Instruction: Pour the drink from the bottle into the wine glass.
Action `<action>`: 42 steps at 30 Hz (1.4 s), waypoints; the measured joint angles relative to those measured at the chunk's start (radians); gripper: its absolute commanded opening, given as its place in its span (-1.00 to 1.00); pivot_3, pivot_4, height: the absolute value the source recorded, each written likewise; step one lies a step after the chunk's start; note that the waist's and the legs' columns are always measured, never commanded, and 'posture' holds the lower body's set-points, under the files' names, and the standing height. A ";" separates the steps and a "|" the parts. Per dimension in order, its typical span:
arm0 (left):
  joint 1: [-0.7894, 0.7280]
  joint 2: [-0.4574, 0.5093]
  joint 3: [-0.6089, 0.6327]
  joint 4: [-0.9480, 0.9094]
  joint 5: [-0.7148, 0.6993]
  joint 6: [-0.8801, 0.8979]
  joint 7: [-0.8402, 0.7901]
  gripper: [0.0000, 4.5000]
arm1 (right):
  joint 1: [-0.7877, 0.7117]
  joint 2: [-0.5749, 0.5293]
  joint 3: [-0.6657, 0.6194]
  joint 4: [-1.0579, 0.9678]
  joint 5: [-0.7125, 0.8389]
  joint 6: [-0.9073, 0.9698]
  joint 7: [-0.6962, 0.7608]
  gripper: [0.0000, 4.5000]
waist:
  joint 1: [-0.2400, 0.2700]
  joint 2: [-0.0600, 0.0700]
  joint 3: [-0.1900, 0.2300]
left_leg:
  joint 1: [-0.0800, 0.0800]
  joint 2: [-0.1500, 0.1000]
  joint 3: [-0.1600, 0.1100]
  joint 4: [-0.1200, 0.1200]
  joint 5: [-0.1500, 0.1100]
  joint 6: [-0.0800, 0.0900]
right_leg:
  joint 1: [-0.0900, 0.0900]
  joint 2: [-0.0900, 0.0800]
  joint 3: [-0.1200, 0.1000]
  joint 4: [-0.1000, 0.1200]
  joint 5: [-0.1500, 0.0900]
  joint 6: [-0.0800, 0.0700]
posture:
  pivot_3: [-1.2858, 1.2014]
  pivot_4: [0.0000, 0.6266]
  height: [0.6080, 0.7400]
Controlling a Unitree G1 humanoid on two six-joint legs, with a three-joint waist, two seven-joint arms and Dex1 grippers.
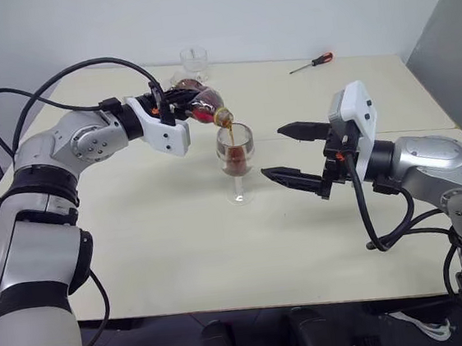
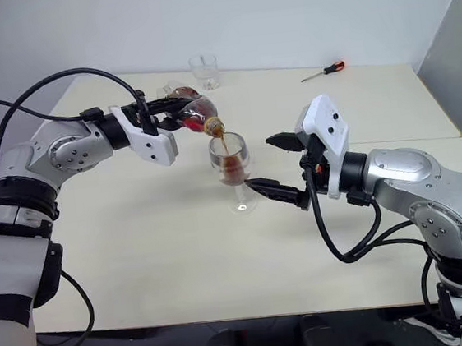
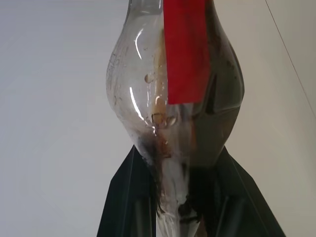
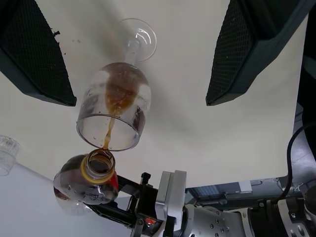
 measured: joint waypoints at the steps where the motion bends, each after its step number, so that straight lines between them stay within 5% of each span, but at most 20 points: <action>1: -0.003 0.000 0.000 0.000 0.001 0.000 0.001 -0.66 | 0.000 0.000 0.000 0.000 0.000 0.000 0.000 1.00 | 0.000 0.000 0.000 | 0.000 0.000 0.000 0.000 0.000 0.000 | 0.000 0.000 0.000 0.000 0.000 0.000 | 0.03 -0.52 1.00; 42: -0.028 0.017 -0.018 0.000 0.074 -0.016 0.067 -0.66 | -0.001 -0.012 0.000 0.007 -0.001 0.000 0.026 1.00 | 0.000 0.000 0.000 | 0.000 0.000 0.000 0.000 0.000 0.000 | 0.000 0.000 0.000 0.001 0.000 0.000 | 0.03 -0.52 1.00</action>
